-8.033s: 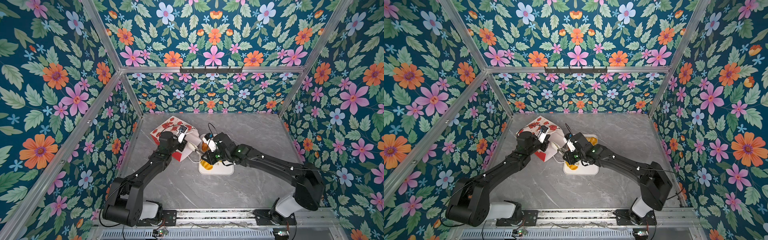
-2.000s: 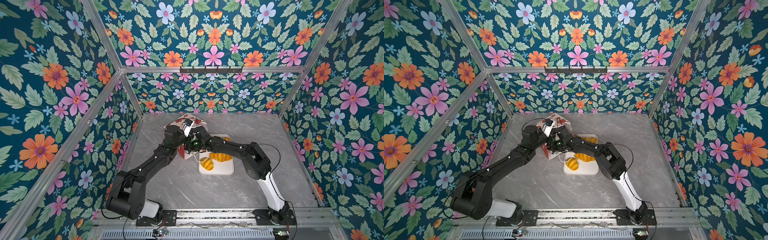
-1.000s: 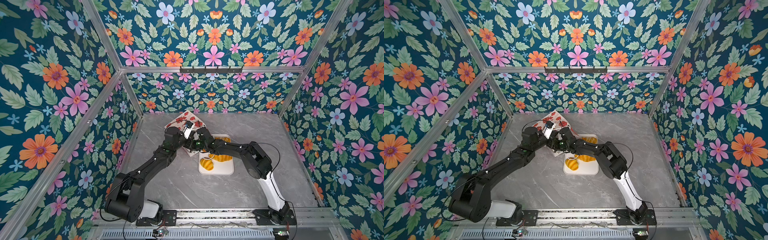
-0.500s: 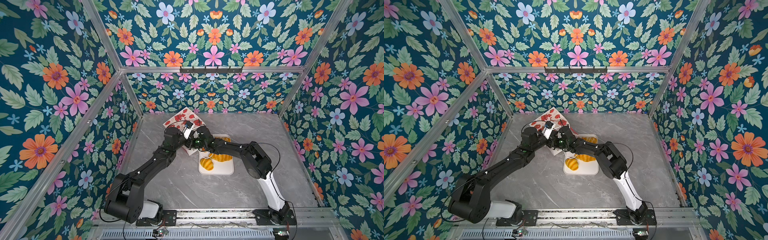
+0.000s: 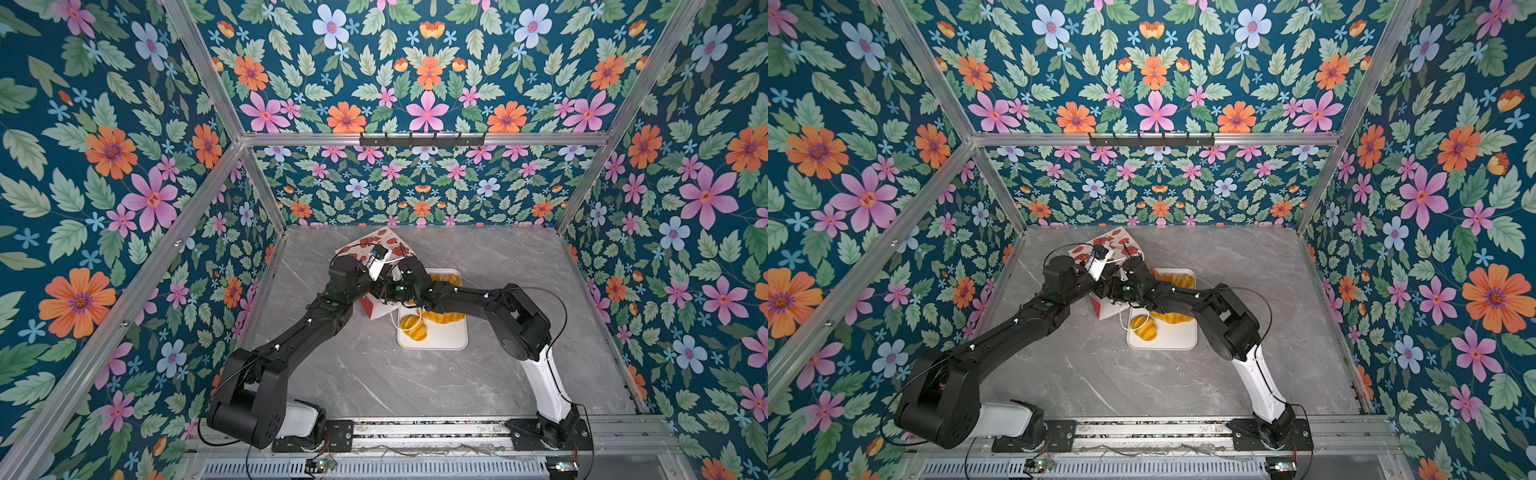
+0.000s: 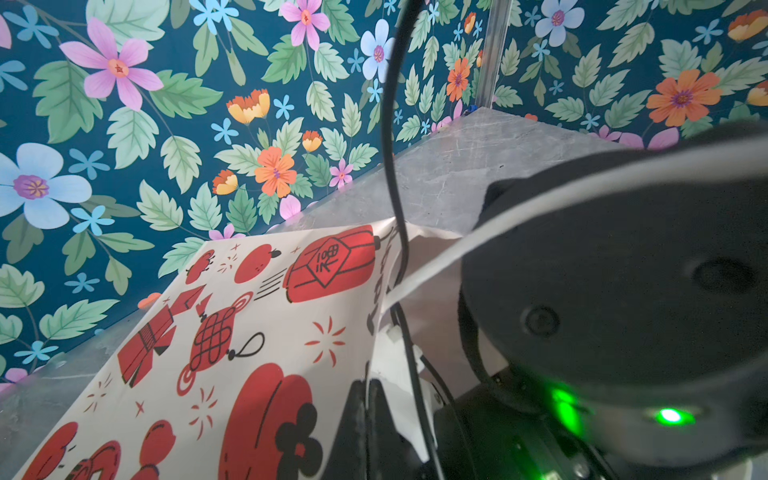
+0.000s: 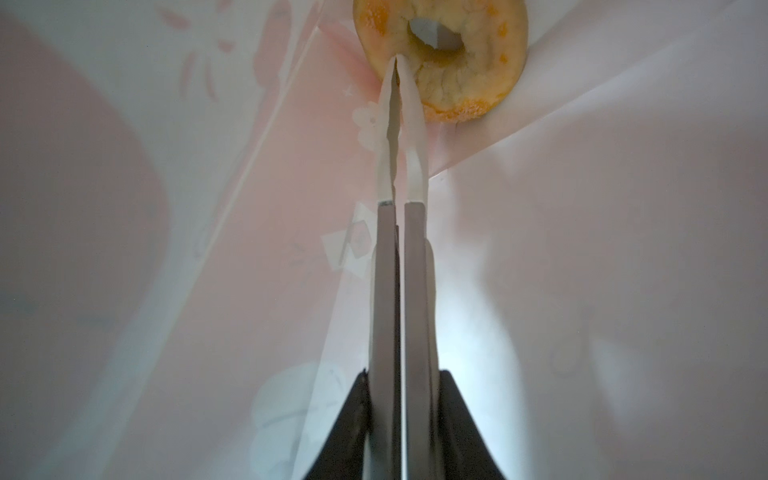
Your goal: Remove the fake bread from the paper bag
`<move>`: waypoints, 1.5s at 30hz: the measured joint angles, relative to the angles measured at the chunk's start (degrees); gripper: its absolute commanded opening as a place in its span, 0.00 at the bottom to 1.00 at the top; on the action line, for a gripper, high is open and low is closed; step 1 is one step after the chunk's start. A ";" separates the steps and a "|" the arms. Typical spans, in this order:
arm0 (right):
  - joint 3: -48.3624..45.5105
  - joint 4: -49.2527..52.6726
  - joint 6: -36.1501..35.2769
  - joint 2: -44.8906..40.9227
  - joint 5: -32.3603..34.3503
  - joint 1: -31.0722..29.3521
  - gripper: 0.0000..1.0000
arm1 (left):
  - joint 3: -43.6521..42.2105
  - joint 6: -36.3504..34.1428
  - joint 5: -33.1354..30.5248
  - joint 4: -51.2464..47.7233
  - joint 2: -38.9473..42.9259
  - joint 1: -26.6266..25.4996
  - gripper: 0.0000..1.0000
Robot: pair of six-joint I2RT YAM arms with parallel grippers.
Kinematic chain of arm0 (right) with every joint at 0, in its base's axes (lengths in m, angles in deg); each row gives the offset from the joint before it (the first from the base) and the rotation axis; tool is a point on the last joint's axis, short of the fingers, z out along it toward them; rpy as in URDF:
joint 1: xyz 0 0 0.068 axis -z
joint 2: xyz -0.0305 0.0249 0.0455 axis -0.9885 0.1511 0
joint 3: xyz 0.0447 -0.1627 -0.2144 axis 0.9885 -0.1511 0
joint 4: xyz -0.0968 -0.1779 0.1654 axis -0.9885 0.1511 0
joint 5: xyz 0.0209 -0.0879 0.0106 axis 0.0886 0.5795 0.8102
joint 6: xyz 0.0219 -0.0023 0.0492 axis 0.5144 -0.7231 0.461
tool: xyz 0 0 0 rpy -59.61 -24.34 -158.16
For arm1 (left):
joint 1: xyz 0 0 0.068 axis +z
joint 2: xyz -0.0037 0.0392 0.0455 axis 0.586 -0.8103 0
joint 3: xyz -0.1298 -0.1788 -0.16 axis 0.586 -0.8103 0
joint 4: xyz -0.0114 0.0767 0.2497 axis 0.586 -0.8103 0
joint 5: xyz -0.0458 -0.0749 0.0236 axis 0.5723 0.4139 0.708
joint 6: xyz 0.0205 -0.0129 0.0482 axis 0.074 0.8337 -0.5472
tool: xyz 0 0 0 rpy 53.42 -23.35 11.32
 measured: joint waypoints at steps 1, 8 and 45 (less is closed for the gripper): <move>-0.59 0.13 -0.02 -0.59 0.07 0.04 0.10 | 0.00 0.00 0.07 0.17 -0.04 -0.04 0.00; -4.11 4.13 -0.63 -5.01 -0.26 0.20 0.00 | 0.31 -0.02 0.04 1.27 -0.70 -0.02 0.00; 19.80 23.37 -4.37 5.66 -10.38 2.23 0.39 | 10.47 -3.72 -15.61 -5.68 -4.98 -6.08 0.00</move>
